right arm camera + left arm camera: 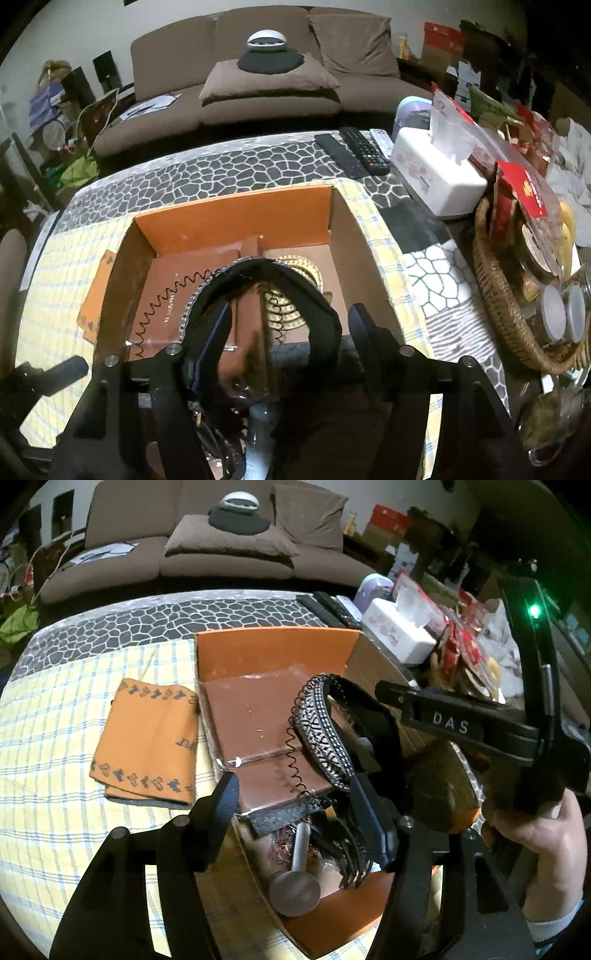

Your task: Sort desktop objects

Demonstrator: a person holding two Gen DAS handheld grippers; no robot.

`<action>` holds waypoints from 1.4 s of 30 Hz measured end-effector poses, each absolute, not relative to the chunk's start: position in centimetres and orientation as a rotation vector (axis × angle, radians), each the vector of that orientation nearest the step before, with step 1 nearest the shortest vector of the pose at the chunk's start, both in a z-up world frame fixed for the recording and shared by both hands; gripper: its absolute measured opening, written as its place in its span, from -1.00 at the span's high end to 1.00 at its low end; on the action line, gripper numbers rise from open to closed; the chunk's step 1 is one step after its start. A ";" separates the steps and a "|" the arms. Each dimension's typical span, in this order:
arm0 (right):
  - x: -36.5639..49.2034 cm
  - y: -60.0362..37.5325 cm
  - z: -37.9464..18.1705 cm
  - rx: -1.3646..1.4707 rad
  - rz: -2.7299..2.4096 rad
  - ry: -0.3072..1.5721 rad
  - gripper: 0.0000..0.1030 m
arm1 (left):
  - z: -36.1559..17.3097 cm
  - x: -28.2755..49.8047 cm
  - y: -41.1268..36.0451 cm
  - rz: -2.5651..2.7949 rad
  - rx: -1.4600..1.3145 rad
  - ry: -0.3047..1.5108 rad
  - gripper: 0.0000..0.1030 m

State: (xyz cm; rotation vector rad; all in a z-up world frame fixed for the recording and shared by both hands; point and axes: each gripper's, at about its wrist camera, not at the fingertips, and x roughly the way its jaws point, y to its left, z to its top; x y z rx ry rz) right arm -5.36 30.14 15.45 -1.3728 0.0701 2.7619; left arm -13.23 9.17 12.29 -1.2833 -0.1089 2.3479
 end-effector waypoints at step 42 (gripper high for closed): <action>-6.5 16.2 17.3 -1.505 3.031 0.198 -0.99 | 7.2 -19.5 -7.0 2.579 -1.399 -0.199 -0.97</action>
